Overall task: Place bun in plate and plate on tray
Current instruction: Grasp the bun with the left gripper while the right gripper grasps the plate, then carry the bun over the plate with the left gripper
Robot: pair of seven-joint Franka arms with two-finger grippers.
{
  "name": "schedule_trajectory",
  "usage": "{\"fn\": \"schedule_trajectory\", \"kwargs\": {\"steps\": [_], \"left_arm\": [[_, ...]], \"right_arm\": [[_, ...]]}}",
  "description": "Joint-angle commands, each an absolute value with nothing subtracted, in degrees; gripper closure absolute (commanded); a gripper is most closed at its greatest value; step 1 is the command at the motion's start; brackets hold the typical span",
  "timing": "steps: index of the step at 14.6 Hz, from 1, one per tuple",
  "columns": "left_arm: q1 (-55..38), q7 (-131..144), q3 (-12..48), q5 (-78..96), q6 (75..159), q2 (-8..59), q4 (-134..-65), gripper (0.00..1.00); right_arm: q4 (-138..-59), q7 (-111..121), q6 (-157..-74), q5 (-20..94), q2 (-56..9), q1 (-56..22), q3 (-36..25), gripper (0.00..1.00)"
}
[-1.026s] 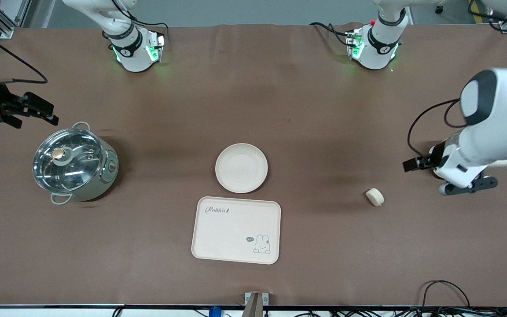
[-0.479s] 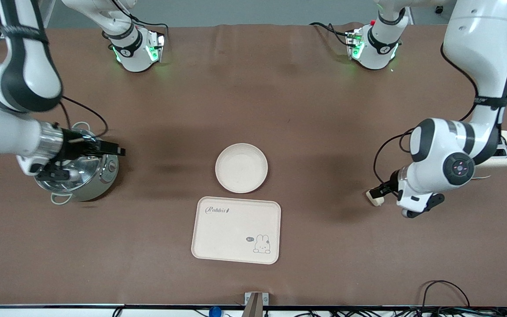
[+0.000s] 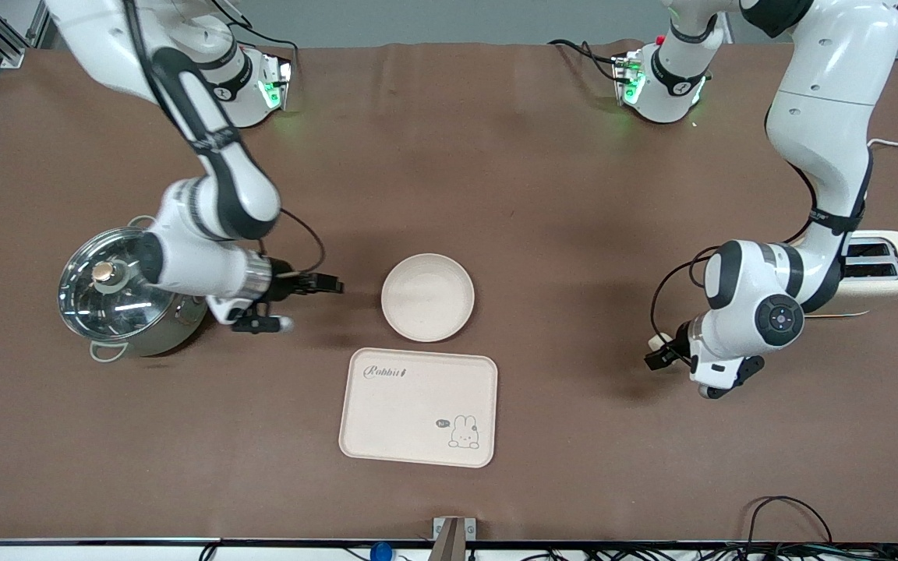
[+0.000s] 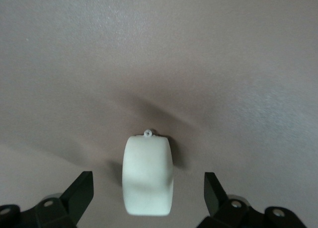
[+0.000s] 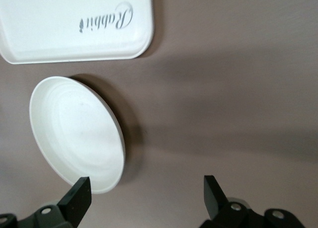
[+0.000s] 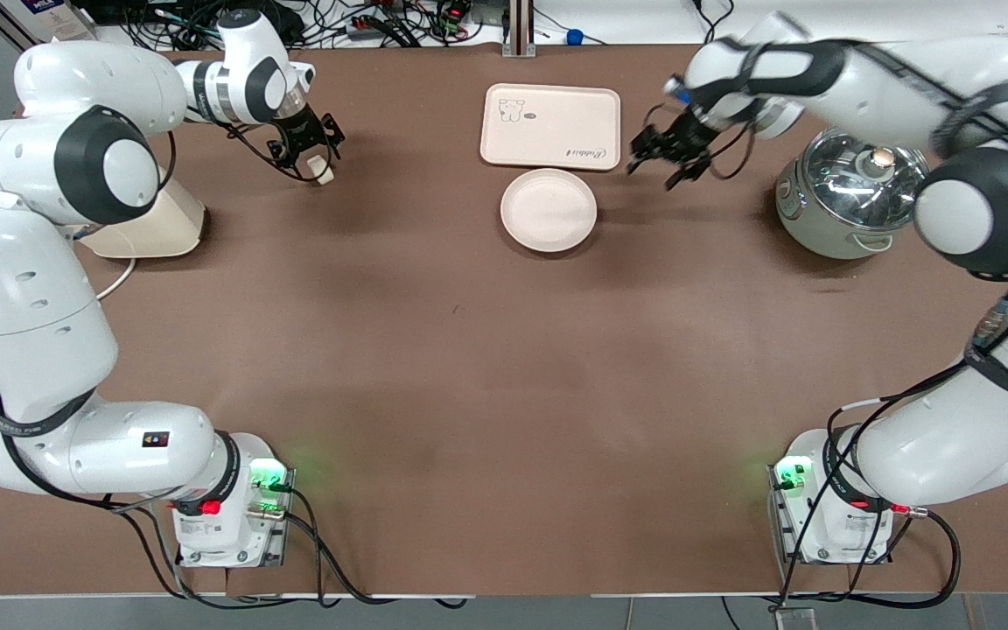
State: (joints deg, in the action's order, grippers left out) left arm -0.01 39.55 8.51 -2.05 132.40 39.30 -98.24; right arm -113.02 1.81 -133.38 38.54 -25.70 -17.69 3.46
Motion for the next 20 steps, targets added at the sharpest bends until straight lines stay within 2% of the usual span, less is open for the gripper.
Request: {"fn": "schedule_trajectory", "kwargs": {"steps": [1,2,4,6,8,12,14,17,18,20], "left_arm": [[-0.44,41.13,8.53,-3.34,132.71,39.81,-97.74,0.43],[-0.44,41.22,8.53,-3.34,132.71,40.08,-97.73,0.54],[-0.53,41.48,8.61,-3.34,132.71,40.08,-97.73,0.67],[-0.96,44.19,9.14,-3.34,132.19,39.47,-97.73,0.74],[-3.94,49.54,10.54,-3.34,130.96,38.32,-97.39,0.76],[-11.84,64.29,15.37,-2.81,130.17,37.27,-93.71,0.75],[-17.98,71.69,15.64,-3.34,130.17,38.23,-89.93,0.75],[-25.82,76.27,15.12,-3.08,130.69,40.86,-85.97,0.74],[-26.88,77.86,15.12,-3.08,130.87,41.91,-85.09,0.72],[-28.91,78.75,15.12,-3.08,132.79,43.06,-84.64,0.7]], "right_arm": [[-112.77,1.93,-139.46,44.72,-30.22,-23.18,2.9,0.0],[-112.42,1.93,-141.14,46.3,-31.54,-24.6,2.9,0.0],[-112.33,1.93,-144.56,48.86,-33.22,-26.97,2.9,0.0],[-112.15,2.54,-145.2,48.96,-34.1,-28.21,2.9,0.01],[-112.15,3.33,-144.76,48.87,-34.19,-28.04,2.9,0.08],[-112.15,5.62,-144.49,48.96,-34.19,-27.77,2.9,0.43],[-112.06,5.63,-144.58,48.96,-34.19,-27.86,2.9,0.66],[-112.15,5.54,-144.49,48.96,-34.19,-27.77,2.9,0.93],[-112.06,5.62,-144.49,48.96,-34.19,-27.86,2.9,0.99],[-111.97,5.8,-144.49,48.96,-34.19,-27.86,2.9,1.0]]}}
